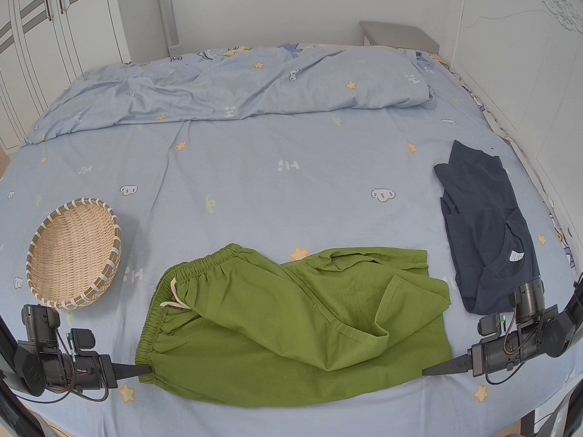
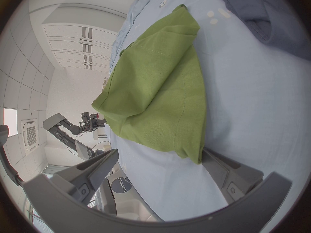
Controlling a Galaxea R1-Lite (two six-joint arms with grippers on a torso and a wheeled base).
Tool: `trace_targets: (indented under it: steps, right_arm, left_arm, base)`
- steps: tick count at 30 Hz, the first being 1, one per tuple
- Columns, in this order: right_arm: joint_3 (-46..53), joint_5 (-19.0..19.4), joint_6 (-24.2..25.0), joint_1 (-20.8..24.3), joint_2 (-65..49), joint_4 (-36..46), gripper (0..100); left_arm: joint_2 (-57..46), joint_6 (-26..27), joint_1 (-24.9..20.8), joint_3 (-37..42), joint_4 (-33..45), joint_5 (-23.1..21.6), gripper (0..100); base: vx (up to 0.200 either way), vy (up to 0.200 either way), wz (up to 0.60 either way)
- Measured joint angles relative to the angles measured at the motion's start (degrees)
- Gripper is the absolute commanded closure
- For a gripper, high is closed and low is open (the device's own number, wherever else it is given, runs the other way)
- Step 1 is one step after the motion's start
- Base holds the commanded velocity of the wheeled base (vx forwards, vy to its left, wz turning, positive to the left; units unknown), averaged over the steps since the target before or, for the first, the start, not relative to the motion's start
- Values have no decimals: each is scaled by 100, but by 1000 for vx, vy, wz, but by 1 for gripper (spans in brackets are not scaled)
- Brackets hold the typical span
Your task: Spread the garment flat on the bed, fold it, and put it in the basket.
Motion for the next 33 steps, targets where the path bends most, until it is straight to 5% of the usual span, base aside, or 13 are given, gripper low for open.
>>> trace_targets:
  steps: [6, 7, 33]
  right_arm:
    - [4, 49, -20, -123, 61, -5, 0]
    - [4, 49, -26, -134, 78, -5, 100]
    - [622, -2, -96, -602, -189, 46, 100]
  left_arm:
    - [6, 0, 0, 9, -1, 0, 100]
    - [6, 0, 0, 9, 0, -2, 100]
    - [59, 96, 179, 118, 407, 22, 100]
  base:
    - [0, 0, 0]
    - [0, 0, 0]
    - [0, 0, 0]
